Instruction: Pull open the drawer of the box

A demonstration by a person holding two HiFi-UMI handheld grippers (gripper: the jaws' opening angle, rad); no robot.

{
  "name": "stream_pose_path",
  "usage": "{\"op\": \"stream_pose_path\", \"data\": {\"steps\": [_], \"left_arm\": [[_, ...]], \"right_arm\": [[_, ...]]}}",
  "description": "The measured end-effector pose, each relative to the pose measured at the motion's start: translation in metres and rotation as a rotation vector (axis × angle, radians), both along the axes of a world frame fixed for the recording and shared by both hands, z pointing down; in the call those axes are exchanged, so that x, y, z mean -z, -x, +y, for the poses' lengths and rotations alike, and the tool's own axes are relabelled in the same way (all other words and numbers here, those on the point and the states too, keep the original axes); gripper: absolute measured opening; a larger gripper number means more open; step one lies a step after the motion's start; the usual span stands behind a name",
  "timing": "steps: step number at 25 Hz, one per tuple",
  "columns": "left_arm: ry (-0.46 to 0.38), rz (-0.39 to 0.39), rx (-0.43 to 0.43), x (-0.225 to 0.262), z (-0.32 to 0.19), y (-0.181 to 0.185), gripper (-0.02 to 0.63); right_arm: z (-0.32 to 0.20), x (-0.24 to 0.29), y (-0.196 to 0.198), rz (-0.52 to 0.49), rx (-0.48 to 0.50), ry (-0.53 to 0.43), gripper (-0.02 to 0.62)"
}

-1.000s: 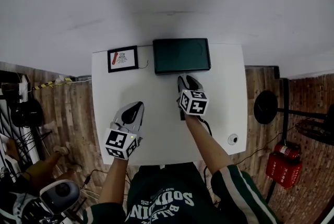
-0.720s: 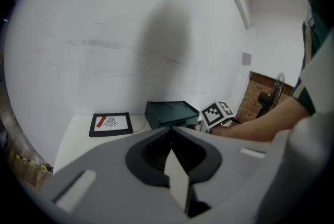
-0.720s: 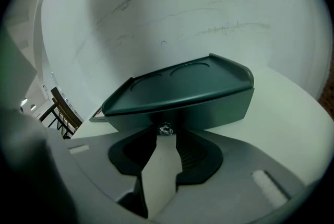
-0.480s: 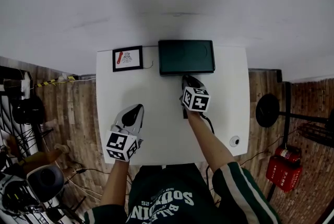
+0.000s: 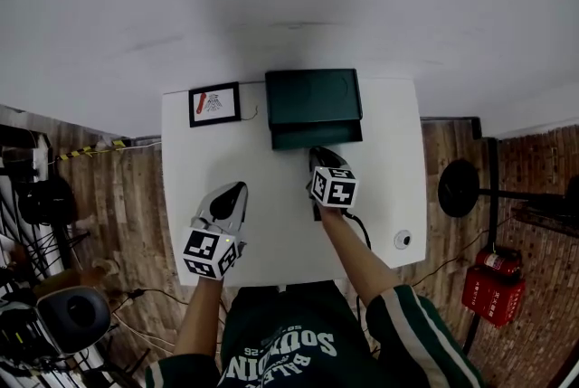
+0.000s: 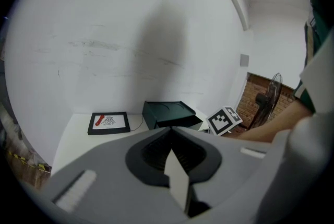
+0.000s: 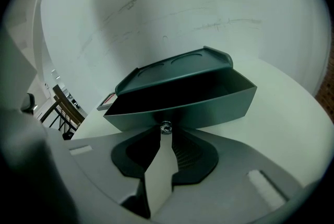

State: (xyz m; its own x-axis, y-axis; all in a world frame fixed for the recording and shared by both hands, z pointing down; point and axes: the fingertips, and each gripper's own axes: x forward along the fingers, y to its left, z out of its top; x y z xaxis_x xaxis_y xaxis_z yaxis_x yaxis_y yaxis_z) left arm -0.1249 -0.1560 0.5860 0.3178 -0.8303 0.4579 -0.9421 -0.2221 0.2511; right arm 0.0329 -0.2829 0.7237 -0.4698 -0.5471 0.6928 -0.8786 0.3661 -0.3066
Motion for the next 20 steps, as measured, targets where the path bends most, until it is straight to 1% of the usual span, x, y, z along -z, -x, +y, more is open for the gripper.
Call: {"op": "stream_pose_path", "data": {"steps": [13,20], "left_arm": [[-0.016,0.004,-0.025,0.007,0.011,-0.006,0.052],[-0.018,0.005,-0.036,0.008,0.014,-0.010,0.052]], "right_arm": [[0.048,-0.009,-0.017,0.034,0.022,0.027,0.071],[0.057,-0.009,-0.020,0.035,0.032,0.027,0.071]]}}
